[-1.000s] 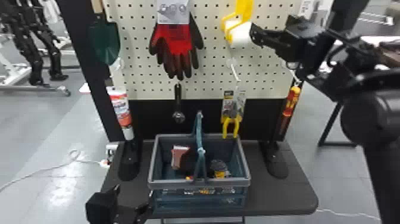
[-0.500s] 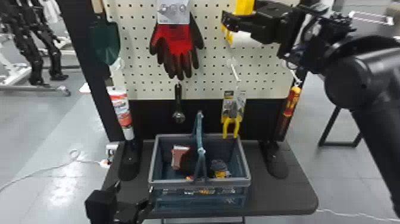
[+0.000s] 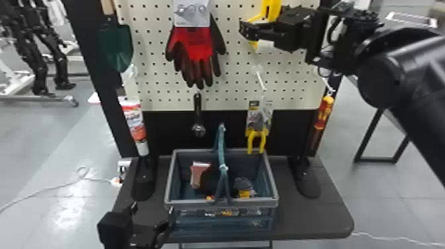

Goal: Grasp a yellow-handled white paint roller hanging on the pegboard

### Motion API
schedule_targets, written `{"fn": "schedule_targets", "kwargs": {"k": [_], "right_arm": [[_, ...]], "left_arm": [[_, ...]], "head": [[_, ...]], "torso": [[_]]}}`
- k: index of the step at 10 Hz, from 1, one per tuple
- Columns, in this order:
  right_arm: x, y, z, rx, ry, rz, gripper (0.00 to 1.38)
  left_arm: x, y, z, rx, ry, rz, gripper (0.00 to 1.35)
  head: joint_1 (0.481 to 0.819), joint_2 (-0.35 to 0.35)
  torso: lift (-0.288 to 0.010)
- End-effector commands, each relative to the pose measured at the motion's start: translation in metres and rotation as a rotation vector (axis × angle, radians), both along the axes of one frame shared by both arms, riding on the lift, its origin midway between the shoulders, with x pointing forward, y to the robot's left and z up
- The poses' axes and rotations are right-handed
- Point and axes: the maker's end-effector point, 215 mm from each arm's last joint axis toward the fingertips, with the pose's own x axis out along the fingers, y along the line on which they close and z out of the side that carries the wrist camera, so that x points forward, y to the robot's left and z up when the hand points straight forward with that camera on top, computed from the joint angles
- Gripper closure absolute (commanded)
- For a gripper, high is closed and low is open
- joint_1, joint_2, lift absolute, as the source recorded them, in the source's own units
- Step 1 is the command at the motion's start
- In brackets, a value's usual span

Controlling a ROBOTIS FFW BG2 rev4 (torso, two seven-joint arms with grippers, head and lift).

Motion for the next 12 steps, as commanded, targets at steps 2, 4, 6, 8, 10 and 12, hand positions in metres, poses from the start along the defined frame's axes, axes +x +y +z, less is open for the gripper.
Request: {"fn": "schedule_targets", "kwargs": {"k": [2, 4, 6, 8, 10, 12], "right_arm": [[0.012, -0.033, 0.021, -0.13, -0.029, -0.053, 1.05], [0.01, -0.032, -0.001, -0.1, 0.1, 0.045, 1.05], [0.007, -0.03, -0.015, -0.071, 0.161, 0.099, 1.28], [0.006, -0.028, -0.008, -0.078, 0.145, 0.103, 1.27], [0.006, -0.028, -0.005, -0.076, 0.136, 0.104, 1.27], [0.006, -0.028, -0.007, -0.075, 0.137, 0.104, 1.27]], "left_arm": [[-0.002, 0.0, -0.001, -0.002, 0.0, -0.013, 0.3], [-0.004, 0.003, -0.003, -0.004, 0.005, -0.011, 0.3], [-0.001, 0.0, -0.001, -0.006, 0.002, -0.015, 0.3], [-0.002, -0.003, -0.003, -0.009, 0.005, -0.018, 0.3], [-0.002, -0.006, -0.005, -0.013, 0.009, -0.021, 0.3], [-0.002, -0.007, -0.004, -0.015, 0.007, -0.024, 0.3]], "head": [[0.549, 0.0], [0.549, 0.0], [0.549, 0.0], [0.549, 0.0], [0.549, 0.0], [0.549, 0.0]], "torso": [[-0.1], [-0.1], [-0.1], [-0.1], [-0.1], [-0.1]]}}
